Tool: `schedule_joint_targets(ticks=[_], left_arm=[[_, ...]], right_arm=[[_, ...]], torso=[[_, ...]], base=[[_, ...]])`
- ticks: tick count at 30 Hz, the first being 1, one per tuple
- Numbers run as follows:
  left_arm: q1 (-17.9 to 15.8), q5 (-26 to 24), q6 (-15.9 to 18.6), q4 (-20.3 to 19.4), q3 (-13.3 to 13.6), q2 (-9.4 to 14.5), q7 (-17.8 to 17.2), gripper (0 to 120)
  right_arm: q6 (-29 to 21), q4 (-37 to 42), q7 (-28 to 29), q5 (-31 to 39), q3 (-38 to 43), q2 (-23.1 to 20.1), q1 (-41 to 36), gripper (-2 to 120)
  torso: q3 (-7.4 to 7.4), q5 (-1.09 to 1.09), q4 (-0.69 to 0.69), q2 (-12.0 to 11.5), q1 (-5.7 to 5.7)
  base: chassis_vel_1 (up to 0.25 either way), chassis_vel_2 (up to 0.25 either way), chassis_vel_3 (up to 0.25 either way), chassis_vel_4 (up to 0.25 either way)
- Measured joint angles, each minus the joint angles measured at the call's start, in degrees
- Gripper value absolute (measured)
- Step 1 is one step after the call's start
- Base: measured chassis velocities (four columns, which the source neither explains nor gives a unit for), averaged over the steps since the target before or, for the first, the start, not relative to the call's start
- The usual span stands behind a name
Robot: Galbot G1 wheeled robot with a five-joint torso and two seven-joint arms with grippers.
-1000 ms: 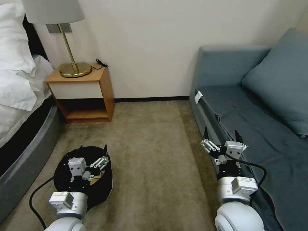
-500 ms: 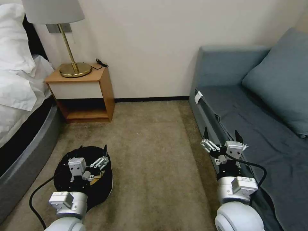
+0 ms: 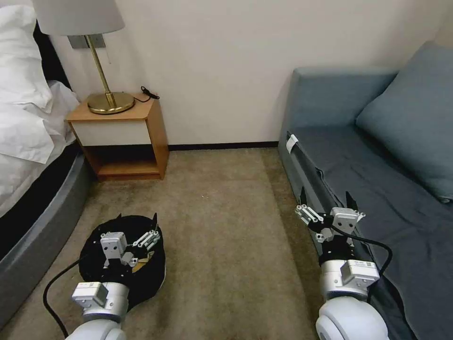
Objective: Pick up the trash bin, then pick up the garbage on the floor and place it into the trash bin.
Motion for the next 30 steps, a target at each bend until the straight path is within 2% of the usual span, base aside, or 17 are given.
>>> schedule_joint_targets(ticks=[30], left_arm=[[0.0,0.0,0.0,0.0,0.0,0.0,0.0,100]], right_arm=[[0.0,0.0,0.0,0.0,0.0,0.0,0.0,100]], torso=[[0.00,0.00,0.00,0.0,0.00]], base=[[0.000,0.000,0.000,0.000]])
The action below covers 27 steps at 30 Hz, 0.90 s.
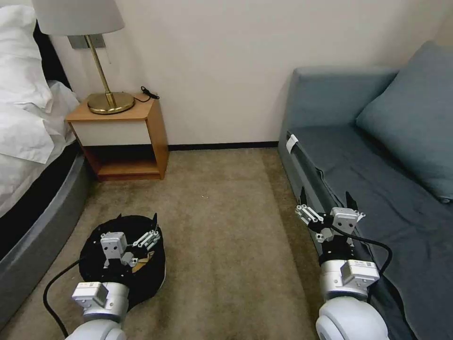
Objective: Pick up the trash bin, then pick up the garbage on the floor and place it into the trash bin.
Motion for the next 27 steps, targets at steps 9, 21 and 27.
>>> schedule_joint_targets(ticks=[9,21,27], left_arm=[[0.0,0.0,0.0,0.0,0.0,0.0,0.0,100],[0.0,0.0,0.0,0.0,0.0,0.0,0.0,100],[0.0,0.0,0.0,0.0,0.0,0.0,0.0,100]], right_arm=[[0.0,0.0,0.0,0.0,0.0,0.0,0.0,100],[0.0,0.0,0.0,0.0,0.0,0.0,0.0,100],[0.0,0.0,0.0,0.0,0.0,0.0,0.0,100]], torso=[[0.00,0.00,0.00,0.0,0.00],[0.00,0.00,0.00,0.0,0.00],[0.00,0.00,0.00,0.0,0.00]], base=[[0.000,0.000,0.000,0.000],[0.000,0.000,0.000,0.000],[0.000,0.000,0.000,0.000]])
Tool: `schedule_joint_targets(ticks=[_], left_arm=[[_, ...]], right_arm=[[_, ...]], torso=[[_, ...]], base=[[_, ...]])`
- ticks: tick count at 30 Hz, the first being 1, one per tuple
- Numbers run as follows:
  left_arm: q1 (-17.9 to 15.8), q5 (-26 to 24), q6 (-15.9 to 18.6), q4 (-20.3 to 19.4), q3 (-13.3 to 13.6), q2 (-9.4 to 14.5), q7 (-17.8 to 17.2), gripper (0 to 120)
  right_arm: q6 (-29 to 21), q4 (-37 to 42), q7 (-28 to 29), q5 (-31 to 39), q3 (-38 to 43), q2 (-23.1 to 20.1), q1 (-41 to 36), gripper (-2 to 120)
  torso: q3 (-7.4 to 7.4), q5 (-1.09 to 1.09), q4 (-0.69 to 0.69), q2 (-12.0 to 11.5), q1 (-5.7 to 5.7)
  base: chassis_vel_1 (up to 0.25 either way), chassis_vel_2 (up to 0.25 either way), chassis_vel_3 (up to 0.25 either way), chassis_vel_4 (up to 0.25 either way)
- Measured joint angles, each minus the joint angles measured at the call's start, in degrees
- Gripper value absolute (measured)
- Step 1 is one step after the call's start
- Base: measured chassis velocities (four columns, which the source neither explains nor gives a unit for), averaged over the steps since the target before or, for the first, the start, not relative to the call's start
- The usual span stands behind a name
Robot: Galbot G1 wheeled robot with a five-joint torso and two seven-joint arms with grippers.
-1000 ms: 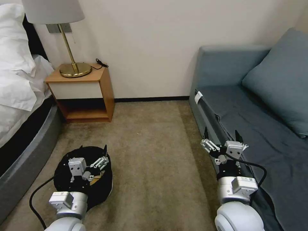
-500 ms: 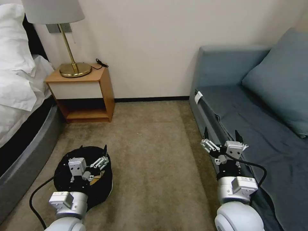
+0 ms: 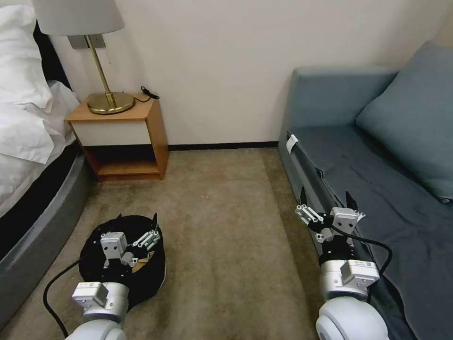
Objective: Pick up the trash bin, then pick up the garbage on the floor and place it into the trash bin.
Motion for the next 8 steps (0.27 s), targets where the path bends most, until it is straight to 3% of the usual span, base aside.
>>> schedule_joint_targets(ticks=[8], left_arm=[[0.0,0.0,0.0,0.0,0.0,0.0,0.0,100]], right_arm=[[0.0,0.0,0.0,0.0,0.0,0.0,0.0,100]], torso=[[0.00,0.00,0.00,0.0,0.00]], base=[[0.000,0.000,0.000,0.000]])
